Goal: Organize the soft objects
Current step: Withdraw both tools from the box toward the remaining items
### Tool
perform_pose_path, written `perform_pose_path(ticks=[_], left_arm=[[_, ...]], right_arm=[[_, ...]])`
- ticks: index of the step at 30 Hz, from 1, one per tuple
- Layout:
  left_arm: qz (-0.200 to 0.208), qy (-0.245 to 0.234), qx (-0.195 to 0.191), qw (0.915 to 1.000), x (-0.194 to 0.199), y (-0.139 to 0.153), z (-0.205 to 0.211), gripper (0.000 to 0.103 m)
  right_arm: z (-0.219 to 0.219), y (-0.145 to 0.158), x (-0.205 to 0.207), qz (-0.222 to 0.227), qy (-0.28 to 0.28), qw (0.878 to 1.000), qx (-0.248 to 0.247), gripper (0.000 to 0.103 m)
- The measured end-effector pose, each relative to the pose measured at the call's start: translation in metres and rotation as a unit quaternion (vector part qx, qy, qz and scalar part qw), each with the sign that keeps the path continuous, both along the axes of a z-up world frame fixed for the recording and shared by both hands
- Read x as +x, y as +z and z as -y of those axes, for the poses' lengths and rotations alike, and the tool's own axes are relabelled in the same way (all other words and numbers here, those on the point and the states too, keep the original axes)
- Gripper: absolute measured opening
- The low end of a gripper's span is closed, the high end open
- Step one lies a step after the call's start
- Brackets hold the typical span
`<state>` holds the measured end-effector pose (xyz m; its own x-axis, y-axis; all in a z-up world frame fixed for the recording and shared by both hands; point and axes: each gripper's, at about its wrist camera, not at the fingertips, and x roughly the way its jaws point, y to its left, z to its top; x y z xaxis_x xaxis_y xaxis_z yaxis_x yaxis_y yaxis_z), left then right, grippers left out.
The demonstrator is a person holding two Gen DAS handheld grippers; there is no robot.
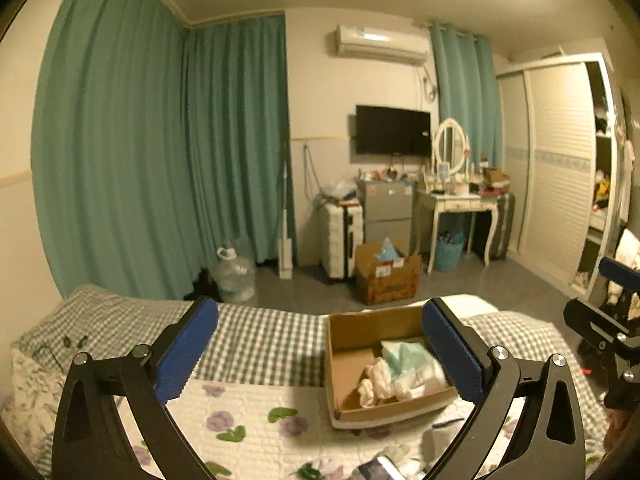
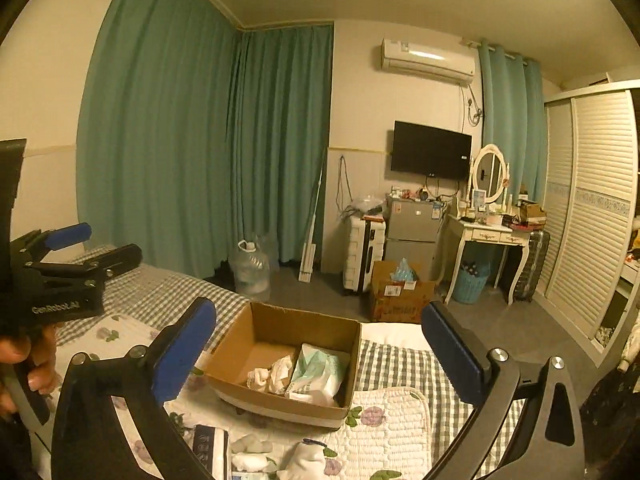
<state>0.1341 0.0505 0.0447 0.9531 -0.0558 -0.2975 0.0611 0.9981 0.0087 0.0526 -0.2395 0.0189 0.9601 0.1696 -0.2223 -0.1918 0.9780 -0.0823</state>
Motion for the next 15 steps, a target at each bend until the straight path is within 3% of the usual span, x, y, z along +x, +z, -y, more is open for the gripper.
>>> perform_pose_path(ticks=[9, 15], left_arm=[[0.04, 0.016, -0.019, 0.9989, -0.036, -0.004, -0.021, 0.103], [0.024, 0.045, -0.011, 0.9986, -0.036, -0.031, -0.037, 0.103]], right_arm=[[0.003, 0.011, -0.041, 0.012, -0.005, 1.0, 0.009, 0.103], [0.0, 0.007, -0.048, 0.001, 0.005, 1.0, 0.004, 0.103]])
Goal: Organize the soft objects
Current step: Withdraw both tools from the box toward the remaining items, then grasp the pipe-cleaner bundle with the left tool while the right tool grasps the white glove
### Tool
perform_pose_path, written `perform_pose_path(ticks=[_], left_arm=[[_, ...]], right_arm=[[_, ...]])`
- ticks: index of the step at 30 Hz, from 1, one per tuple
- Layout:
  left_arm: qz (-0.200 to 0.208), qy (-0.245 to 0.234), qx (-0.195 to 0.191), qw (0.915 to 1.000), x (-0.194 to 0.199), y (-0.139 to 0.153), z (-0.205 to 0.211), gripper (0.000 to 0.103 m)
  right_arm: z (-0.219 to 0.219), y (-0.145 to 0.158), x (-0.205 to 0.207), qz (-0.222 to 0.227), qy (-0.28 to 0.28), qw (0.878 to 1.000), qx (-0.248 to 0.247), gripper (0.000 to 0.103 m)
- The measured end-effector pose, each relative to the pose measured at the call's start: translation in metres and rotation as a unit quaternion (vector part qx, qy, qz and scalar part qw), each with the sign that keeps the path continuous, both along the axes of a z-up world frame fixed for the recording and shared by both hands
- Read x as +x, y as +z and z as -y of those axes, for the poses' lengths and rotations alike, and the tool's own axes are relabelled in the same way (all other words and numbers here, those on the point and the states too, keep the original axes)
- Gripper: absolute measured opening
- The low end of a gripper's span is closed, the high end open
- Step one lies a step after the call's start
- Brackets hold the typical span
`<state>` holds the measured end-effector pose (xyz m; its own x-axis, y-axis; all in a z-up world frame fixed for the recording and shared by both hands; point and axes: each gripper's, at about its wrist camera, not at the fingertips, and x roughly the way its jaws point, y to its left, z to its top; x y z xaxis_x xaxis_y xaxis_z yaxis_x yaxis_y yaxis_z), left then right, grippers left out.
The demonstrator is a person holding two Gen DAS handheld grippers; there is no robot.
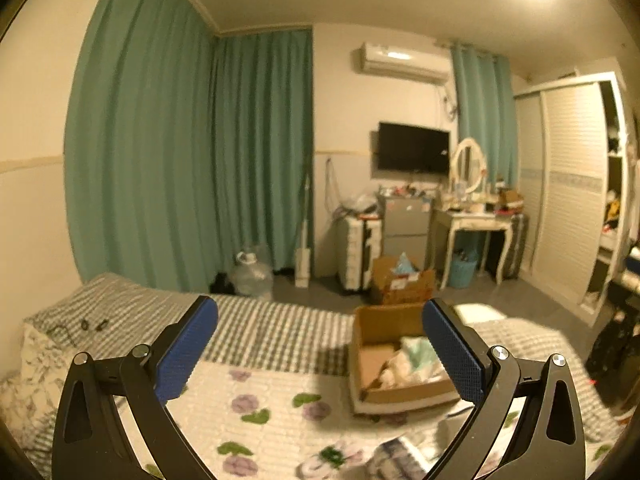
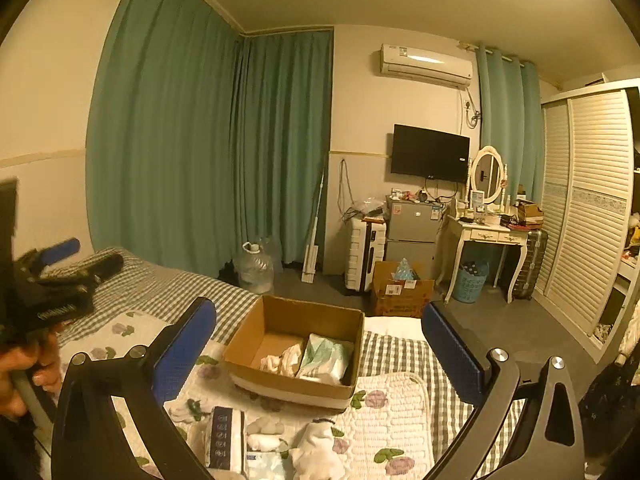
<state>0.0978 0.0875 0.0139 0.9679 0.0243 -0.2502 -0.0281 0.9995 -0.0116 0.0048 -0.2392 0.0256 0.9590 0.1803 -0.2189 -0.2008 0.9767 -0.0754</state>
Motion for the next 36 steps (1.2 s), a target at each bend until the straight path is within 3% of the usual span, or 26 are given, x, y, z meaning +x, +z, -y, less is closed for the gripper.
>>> perform_pose_path(ticks=[4, 9, 15, 19, 22, 26, 30, 35, 36], left_arm=[[-0.033, 0.01, 0.002, 0.9994, 0.013, -0.023, -0.009, 0.103], [-0.068, -0.007, 0.005, 0.9976, 0.025, -0.046, -0.01, 0.103], [-0.114, -0.012, 0.028, 0.993, 0.039, -0.086, -0.006, 0.103], [-0.146, -0.026, 0.023, 0.9888, 0.052, -0.116, -0.01, 0.103], [-0.186, -0.028, 0.024, 0.9819, 0.066, -0.142, -0.011, 0.096], [-0.23, -0.037, 0.008, 0.9725, 0.079, -0.167, -0.013, 0.095], [-0.263, -0.041, 0.026, 0.9637, 0.085, -0.189, -0.006, 0.095], [-0.311, -0.067, 0.051, 0.9467, 0.091, -0.222, 0.009, 0.095], [-0.315, -0.067, 0.056, 0.9451, 0.092, -0.225, 0.011, 0.09]], right_arm=[[-0.002, -0.008, 0.0, -0.001, -0.002, 1.0, -0.008, 0.103], [0.002, -0.032, 0.017, -0.034, -0.015, 0.999, -0.012, 0.103], [0.004, -0.076, 0.045, -0.086, -0.017, 0.996, -0.031, 0.103], [0.003, -0.108, 0.065, -0.12, -0.02, 0.992, -0.043, 0.103], [0.003, -0.138, 0.083, -0.156, -0.017, 0.986, -0.048, 0.103], [0.002, -0.174, 0.103, -0.19, -0.02, 0.979, -0.065, 0.103], [0.002, -0.205, 0.118, -0.225, -0.019, 0.971, -0.075, 0.103], [0.008, -0.24, 0.135, -0.276, -0.016, 0.958, -0.078, 0.103], [0.009, -0.245, 0.137, -0.284, -0.017, 0.955, -0.081, 0.103]])
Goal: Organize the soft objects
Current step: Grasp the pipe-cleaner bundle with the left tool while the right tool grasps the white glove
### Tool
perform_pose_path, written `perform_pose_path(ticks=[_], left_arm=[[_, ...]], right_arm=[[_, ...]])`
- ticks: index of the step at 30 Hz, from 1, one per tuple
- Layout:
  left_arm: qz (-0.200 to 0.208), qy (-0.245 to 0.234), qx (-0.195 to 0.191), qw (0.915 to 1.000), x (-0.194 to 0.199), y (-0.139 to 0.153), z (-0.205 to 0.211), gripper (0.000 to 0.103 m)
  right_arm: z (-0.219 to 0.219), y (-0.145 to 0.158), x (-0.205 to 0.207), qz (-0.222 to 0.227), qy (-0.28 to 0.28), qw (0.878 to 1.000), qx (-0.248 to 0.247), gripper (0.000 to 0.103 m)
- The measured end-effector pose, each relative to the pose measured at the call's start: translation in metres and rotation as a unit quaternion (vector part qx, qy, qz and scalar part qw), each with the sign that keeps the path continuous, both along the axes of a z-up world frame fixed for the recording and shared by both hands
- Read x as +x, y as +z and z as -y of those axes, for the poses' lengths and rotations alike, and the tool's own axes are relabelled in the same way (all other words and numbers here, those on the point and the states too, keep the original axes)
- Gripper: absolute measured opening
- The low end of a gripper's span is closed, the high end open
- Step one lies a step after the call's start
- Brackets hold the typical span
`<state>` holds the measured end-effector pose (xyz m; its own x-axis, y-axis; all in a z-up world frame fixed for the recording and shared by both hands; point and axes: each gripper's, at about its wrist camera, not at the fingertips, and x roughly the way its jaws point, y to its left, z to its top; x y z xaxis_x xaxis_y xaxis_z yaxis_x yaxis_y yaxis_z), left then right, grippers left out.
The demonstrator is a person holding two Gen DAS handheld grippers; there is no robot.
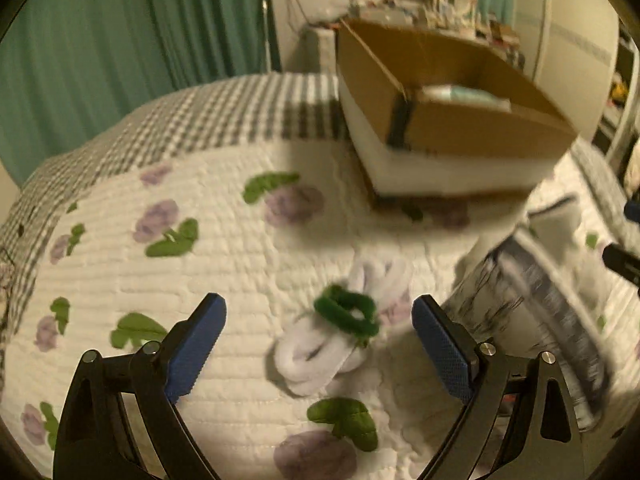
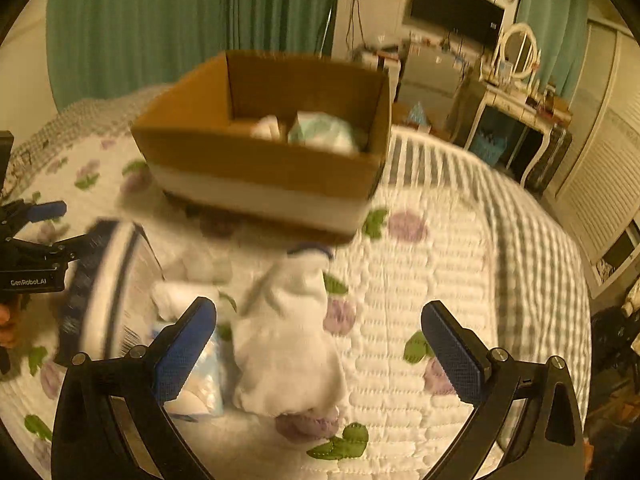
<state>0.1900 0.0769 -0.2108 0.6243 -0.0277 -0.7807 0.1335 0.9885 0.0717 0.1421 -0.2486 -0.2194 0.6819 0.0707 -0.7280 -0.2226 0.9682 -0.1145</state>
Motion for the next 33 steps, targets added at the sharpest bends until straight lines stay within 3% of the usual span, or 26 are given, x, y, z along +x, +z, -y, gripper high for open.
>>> perform_pose_path(ticks=[1, 5, 10, 13, 17, 19, 21, 27, 33], left_arm=[[-0.008, -0.003, 0.004, 1.0, 0.001, -0.005, 0.002, 0.085], [-0.034, 0.002, -0.009, 0.9994, 0.008, -0.019, -0.003, 0.08], [-0.044, -0.011, -0.016, 0.9988, 0.007, -0.027, -0.001, 0.048], [-0.039, -0.021, 0.0, 0.999, 0.004, -0.027, 0.008, 0.043], [-0.043, -0.02, -0.02, 0.9987, 0.002, -0.024, 0.007, 0.041], [-0.041, -0.018, -0.024, 0.9987, 0.003, -0.022, 0.006, 0.041], [-0.035, -0.017, -0.022, 0.999, 0.003, -0.018, 0.007, 0.041], [-0.016, -0.014, -0.029, 0.9993, -0.003, -0.004, 0.007, 0.041], [0.004, -0.004, -0.035, 0.9994, -0.002, 0.011, 0.001, 0.041]], right_arm=[[0.001, -0.006, 0.002, -0.01, 0.0, 1.0, -0.006, 0.103], [0.0, -0.024, 0.007, -0.036, -0.007, 0.999, -0.023, 0.103], [-0.004, -0.05, 0.016, -0.078, -0.007, 0.996, -0.045, 0.103], [0.0, -0.049, 0.017, -0.082, -0.008, 0.996, -0.035, 0.103], [0.007, -0.045, 0.019, -0.087, -0.013, 0.996, -0.015, 0.101], [0.009, -0.044, 0.018, -0.096, -0.006, 0.995, 0.008, 0.087], [0.011, -0.044, 0.019, -0.109, 0.006, 0.993, 0.04, 0.052], [0.01, -0.033, 0.015, -0.094, 0.008, 0.995, 0.035, 0.042], [0.012, -0.014, 0.007, -0.056, -0.001, 0.998, 0.032, 0.041]])
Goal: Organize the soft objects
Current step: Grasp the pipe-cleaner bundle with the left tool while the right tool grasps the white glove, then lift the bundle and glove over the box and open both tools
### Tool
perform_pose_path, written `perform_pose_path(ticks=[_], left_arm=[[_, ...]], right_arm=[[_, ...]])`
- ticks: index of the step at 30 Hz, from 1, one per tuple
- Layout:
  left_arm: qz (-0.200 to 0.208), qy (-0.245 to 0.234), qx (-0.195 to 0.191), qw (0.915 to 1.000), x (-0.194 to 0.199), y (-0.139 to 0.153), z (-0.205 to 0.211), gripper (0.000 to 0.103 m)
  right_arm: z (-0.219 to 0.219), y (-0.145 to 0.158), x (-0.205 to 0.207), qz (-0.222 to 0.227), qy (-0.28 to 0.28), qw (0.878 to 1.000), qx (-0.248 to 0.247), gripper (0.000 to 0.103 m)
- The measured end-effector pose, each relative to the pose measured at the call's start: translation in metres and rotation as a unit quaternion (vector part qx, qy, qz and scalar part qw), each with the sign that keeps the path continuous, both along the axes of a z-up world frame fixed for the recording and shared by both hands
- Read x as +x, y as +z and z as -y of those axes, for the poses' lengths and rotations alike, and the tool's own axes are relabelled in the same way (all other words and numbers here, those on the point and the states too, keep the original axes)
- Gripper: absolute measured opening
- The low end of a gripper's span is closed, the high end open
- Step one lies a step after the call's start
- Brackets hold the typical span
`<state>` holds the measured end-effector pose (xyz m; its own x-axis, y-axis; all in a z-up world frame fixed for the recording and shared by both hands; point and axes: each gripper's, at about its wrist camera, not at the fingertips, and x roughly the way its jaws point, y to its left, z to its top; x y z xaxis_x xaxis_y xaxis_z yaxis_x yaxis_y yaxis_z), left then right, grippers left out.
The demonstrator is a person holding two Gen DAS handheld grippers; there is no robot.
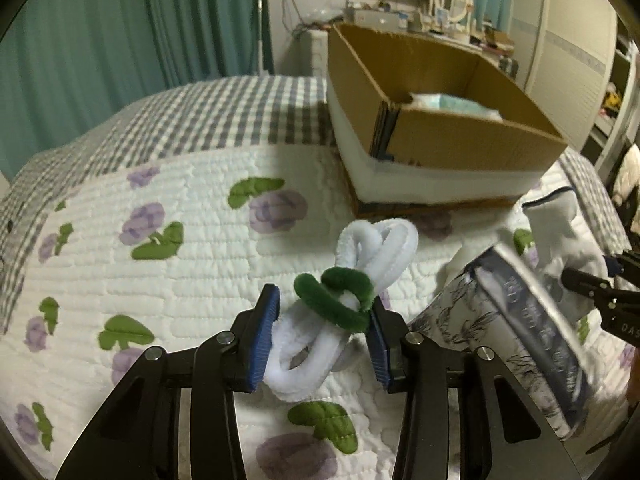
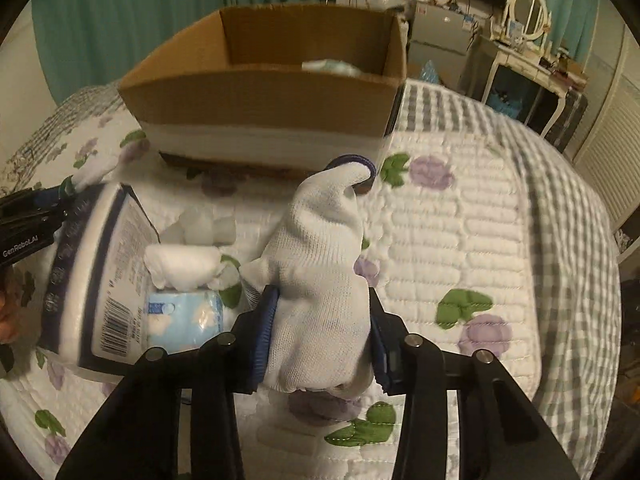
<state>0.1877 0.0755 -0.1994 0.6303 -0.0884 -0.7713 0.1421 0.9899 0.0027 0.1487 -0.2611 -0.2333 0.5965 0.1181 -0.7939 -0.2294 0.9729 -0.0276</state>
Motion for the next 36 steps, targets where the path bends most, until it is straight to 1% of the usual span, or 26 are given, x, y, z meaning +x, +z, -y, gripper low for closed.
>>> perform_pose_path(ticks=[2, 6, 12, 16, 21, 25, 28, 29, 32, 36], left_arm=[[0.014, 0.0, -0.002, 0.9999, -0.005, 0.009, 0.001, 0.041], [0.034, 0.0, -0.008, 0.9994, -0.008, 0.024, 0.002, 0.041], [0.079, 0.0, -0.009, 0.9968, -0.023, 0.058, 0.004, 0.041], [0.099, 0.003, -0.013, 0.995, -0.035, 0.078, 0.008, 0.041], [0.138, -0.003, -0.023, 0.9902, -0.064, 0.106, 0.017, 0.041], [0.174, -0.004, -0.035, 0.9842, -0.085, 0.14, 0.02, 0.041], [0.206, -0.002, -0.045, 0.9776, -0.101, 0.171, 0.02, 0.041], [0.219, -0.002, -0.049, 0.9744, -0.107, 0.184, 0.02, 0.041], [0.25, -0.003, -0.057, 0.9665, -0.12, 0.213, 0.02, 0.041], [0.281, -0.009, -0.064, 0.9576, -0.128, 0.242, 0.024, 0.041]], right_arm=[[0.001, 0.008, -0.005, 0.018, -0.004, 1.0, 0.001, 0.041], [-0.008, 0.026, -0.014, 0.056, -0.006, 0.998, -0.02, 0.041], [-0.012, 0.059, -0.034, 0.098, -0.001, 0.995, -0.015, 0.041], [-0.019, 0.084, -0.051, 0.136, 0.003, 0.991, -0.014, 0.041], [-0.01, 0.118, -0.077, 0.17, -0.006, 0.985, 0.018, 0.041], [-0.004, 0.147, -0.102, 0.205, -0.015, 0.978, 0.014, 0.041], [-0.002, 0.174, -0.121, 0.233, -0.015, 0.972, 0.032, 0.041], [-0.003, 0.186, -0.128, 0.246, -0.012, 0.969, 0.033, 0.041], [-0.008, 0.217, -0.144, 0.282, -0.003, 0.959, 0.033, 0.041], [-0.013, 0.256, -0.16, 0.321, 0.01, 0.946, 0.043, 0.042]])
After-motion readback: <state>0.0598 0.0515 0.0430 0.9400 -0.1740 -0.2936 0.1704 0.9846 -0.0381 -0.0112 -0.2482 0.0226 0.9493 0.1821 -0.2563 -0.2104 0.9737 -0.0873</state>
